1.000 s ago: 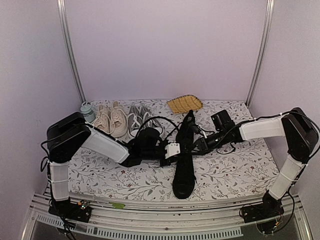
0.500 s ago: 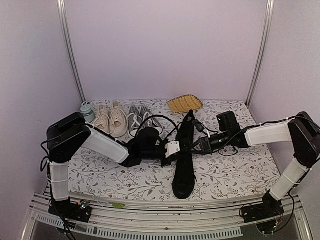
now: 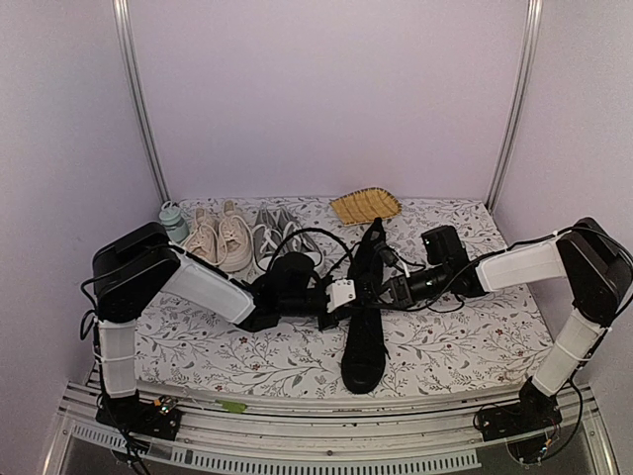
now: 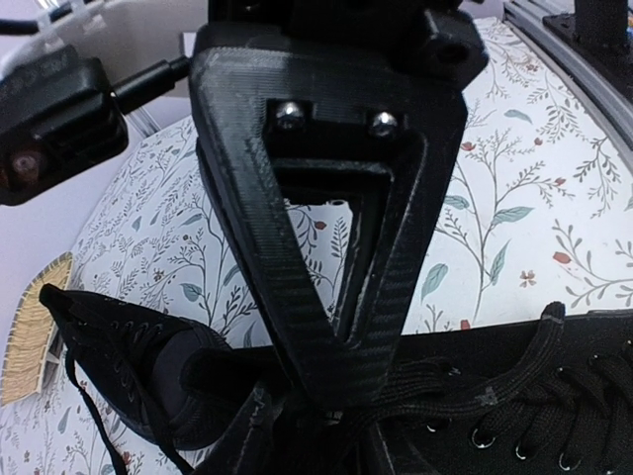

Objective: Tie the shoes
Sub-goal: Adjust the half-tied shoelace on the shoe.

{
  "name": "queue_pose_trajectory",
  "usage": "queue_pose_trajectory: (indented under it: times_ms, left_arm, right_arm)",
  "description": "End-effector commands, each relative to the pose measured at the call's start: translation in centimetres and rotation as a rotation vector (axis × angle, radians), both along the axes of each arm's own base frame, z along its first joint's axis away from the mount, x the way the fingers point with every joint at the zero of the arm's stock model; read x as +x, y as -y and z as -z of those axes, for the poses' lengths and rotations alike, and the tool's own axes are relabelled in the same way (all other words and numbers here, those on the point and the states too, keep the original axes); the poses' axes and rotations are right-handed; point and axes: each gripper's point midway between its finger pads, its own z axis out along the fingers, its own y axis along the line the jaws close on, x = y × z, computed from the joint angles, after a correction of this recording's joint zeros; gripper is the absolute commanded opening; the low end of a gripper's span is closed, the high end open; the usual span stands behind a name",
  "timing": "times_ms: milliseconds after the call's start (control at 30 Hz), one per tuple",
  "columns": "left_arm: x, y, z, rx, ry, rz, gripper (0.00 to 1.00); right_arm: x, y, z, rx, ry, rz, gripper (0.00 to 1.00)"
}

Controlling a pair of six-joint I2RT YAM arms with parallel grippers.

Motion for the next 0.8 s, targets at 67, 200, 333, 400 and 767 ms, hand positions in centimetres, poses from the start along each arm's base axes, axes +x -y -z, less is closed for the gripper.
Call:
queue_pose_trajectory:
  times_ms: [67, 200, 333, 400, 767]
  left_arm:
    - [-0.5, 0.3, 0.1, -0.015, -0.01, 0.01, 0.29]
    - [-0.5, 0.3, 0.2, -0.014, -0.018, 0.013, 0.3]
    - [-0.5, 0.4, 0.1, -0.012, -0.014, 0.037, 0.39]
    - [-0.4, 0.8, -0.5, -0.028, -0.007, 0.05, 0.44]
    - [-0.8, 1.3, 0.8, -0.01, -0.031, 0.08, 0.29]
  right_arm:
    - [-0.1, -0.6, -0.4, 0.02, 0.008, -0.021, 0.02]
    - [-0.3, -0.7, -0.9, 0.029, 0.022, -0.047, 0.0]
    - [-1.0, -0.9, -2.0, 0.065, 0.03, -0.095, 0.0]
    - [-1.3, -0.9, -2.0, 0.073, 0.031, -0.107, 0.0]
    - [-2.3, -0.6, -1.7, 0.06, 0.014, -0.148, 0.0]
